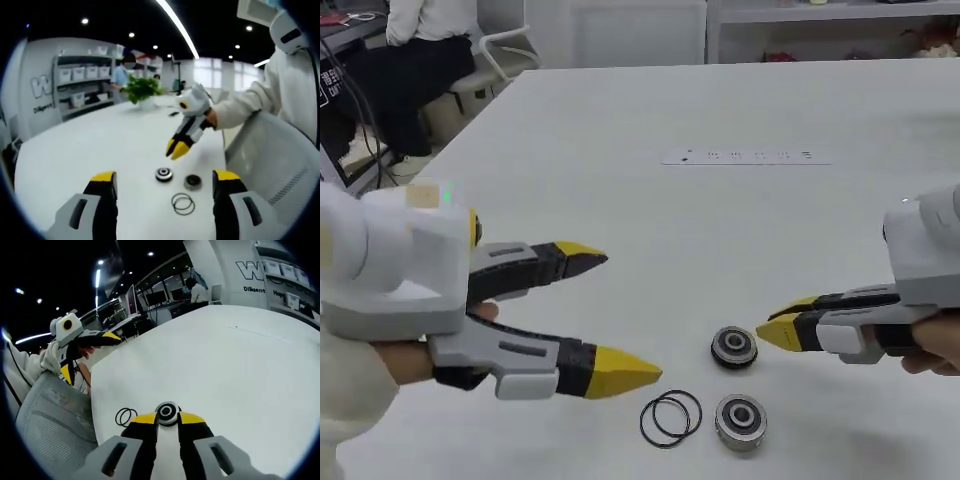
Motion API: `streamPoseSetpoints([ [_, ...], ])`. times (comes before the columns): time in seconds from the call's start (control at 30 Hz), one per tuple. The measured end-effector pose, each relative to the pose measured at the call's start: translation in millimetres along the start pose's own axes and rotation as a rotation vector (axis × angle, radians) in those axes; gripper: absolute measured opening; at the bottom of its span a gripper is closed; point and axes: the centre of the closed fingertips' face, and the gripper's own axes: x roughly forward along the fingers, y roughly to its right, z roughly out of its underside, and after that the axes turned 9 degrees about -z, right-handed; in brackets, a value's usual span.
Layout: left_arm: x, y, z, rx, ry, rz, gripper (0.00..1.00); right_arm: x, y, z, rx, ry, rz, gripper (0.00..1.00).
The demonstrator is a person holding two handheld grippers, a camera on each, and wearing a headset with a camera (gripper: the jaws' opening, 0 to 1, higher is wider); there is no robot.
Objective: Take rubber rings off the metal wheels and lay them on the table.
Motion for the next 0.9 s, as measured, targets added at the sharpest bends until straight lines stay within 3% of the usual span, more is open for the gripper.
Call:
streamPoseSetpoints([
  [0.1,6.3,-4.2,-8.0,0.042,-0.014,-0.01,0.76,-1.1,2.3,4.2,-0.016,-0.019,0.009,0.12],
  [0.2,12.0,-0.3,-22.4,0.053,0.019,0.012,0.73,-1.4,3.8,6.4,-0.025,-0.024,0.013,0.12],
  [0.27,17.5,1.5,-27.8,0.066,0.019,0.025,0.72,-0.9,3.9,7.5,-0.021,-0.025,0.01,0.12],
  [0.43,32.5,1.9,-33.2,0.123,0.0,0.043,0.68,1.3,3.0,9.4,-0.04,-0.032,0.004,0.13],
  [0.53,42.4,2.4,-35.3,0.135,0.004,0.055,0.64,2.3,3.1,11.7,-0.042,-0.039,0.0,0.13],
  [0.67,57.1,4.4,-36.7,0.109,0.014,0.089,0.58,3.5,3.5,12.7,-0.045,-0.042,-0.001,0.12],
  [0.9,88.2,4.8,-27.9,0.144,0.0,0.096,0.48,6.7,3.4,16.7,-0.055,-0.058,-0.004,0.12],
])
